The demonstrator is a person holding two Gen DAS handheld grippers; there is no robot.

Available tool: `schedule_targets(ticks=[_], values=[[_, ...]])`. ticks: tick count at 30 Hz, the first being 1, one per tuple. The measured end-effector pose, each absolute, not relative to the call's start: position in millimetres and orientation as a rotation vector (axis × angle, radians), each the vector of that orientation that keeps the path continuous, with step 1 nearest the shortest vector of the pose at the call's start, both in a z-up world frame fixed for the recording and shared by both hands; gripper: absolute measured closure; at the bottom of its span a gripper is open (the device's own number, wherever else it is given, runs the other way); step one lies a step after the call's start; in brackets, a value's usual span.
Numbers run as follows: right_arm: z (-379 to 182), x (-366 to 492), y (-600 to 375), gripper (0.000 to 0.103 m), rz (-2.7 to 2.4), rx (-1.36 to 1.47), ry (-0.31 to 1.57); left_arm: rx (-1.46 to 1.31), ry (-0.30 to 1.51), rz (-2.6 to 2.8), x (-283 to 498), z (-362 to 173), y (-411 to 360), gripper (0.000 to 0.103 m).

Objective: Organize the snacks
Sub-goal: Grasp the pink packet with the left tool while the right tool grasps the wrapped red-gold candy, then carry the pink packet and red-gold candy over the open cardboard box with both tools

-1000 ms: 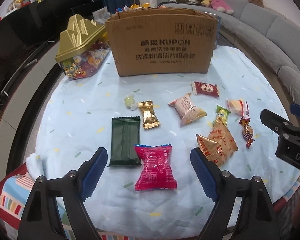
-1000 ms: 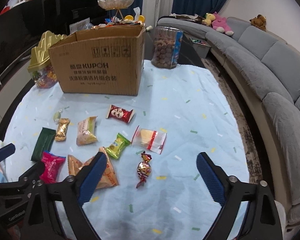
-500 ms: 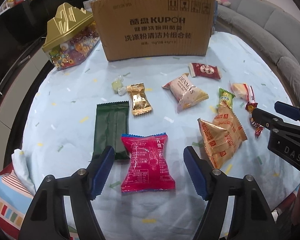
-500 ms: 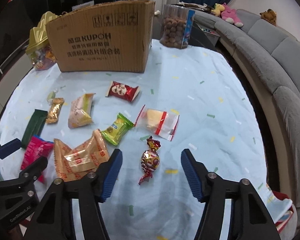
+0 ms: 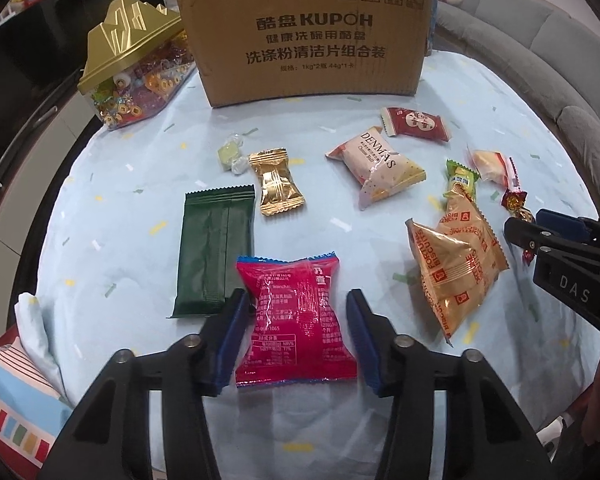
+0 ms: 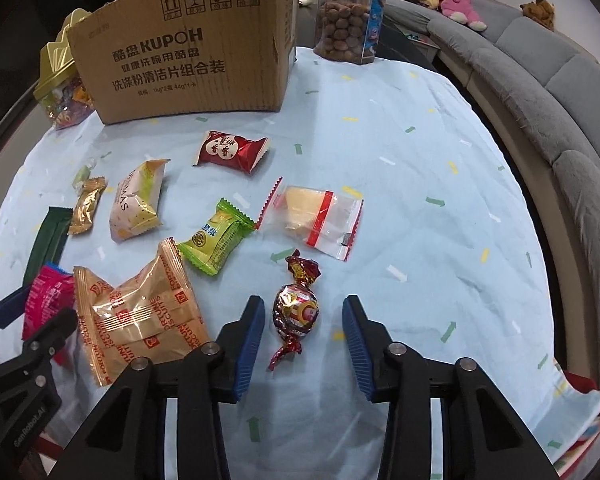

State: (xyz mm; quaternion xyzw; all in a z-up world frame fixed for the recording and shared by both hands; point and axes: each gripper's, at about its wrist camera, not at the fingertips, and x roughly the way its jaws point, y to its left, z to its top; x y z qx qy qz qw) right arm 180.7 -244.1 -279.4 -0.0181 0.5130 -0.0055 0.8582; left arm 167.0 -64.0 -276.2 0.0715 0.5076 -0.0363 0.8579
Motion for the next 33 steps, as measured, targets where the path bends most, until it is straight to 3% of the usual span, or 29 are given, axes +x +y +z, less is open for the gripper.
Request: schedule_targets(ticks=[4,16,33], values=[[-281.8,181.2,-242.5,0.079,0.000,-0.038,1.081,0.148,1.069,-0.075,167.0,-278.5,-63.3,0.062],[-268.1,175.2,-239.0,0.079,0.005,-0.053,1.047,0.143,1.029,-0.080,163.6,-264.8,-63.7,0.065],[-206.4,169.1,-225.7,0.079,0.014,-0.071,0.950,0.120,0.893,-0.060,167.1,-196.2,-51.5,0.065]])
